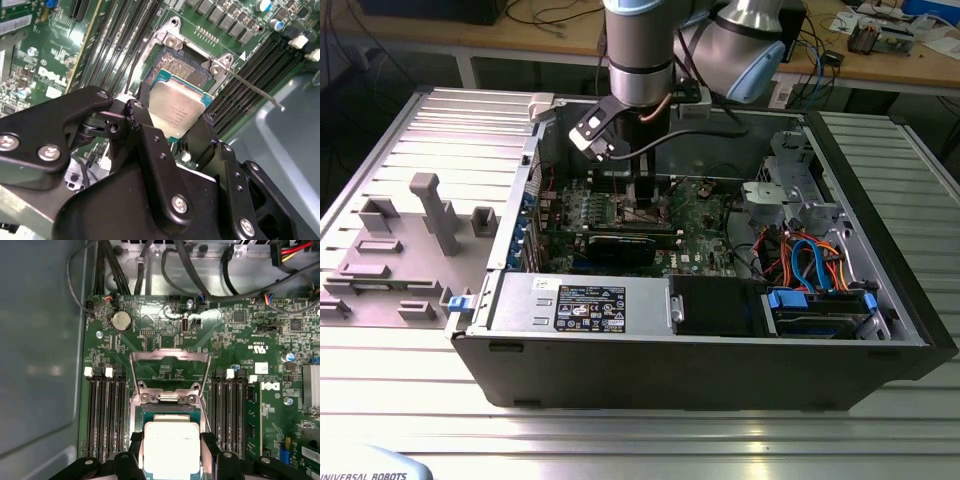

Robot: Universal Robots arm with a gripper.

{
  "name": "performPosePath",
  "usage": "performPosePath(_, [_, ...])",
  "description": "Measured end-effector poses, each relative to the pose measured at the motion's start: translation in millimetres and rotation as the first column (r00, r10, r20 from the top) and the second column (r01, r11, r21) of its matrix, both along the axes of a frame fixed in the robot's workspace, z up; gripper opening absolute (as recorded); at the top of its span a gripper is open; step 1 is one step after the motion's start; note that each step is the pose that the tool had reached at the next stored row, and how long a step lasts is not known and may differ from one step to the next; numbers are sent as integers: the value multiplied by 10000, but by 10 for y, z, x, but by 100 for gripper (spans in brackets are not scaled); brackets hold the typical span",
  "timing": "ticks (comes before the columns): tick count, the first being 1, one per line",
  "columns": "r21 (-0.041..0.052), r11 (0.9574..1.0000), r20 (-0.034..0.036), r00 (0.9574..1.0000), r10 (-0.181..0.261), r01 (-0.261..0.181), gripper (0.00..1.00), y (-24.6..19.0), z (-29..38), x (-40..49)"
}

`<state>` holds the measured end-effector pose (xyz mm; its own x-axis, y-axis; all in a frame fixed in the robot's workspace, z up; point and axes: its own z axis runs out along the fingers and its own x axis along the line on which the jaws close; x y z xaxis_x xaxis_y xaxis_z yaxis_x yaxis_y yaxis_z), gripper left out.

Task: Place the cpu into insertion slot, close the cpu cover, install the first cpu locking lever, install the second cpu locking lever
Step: 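Place the cpu into insertion slot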

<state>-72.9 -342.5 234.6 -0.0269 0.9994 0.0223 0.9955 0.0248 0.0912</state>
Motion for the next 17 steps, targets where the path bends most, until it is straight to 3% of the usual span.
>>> performPosePath(8, [-2,10000,0,10000,-3,3,54,23,-161,-3])
performPosePath(17, [-29,10000,0,10000,-42,42,54,25,-292,-7])
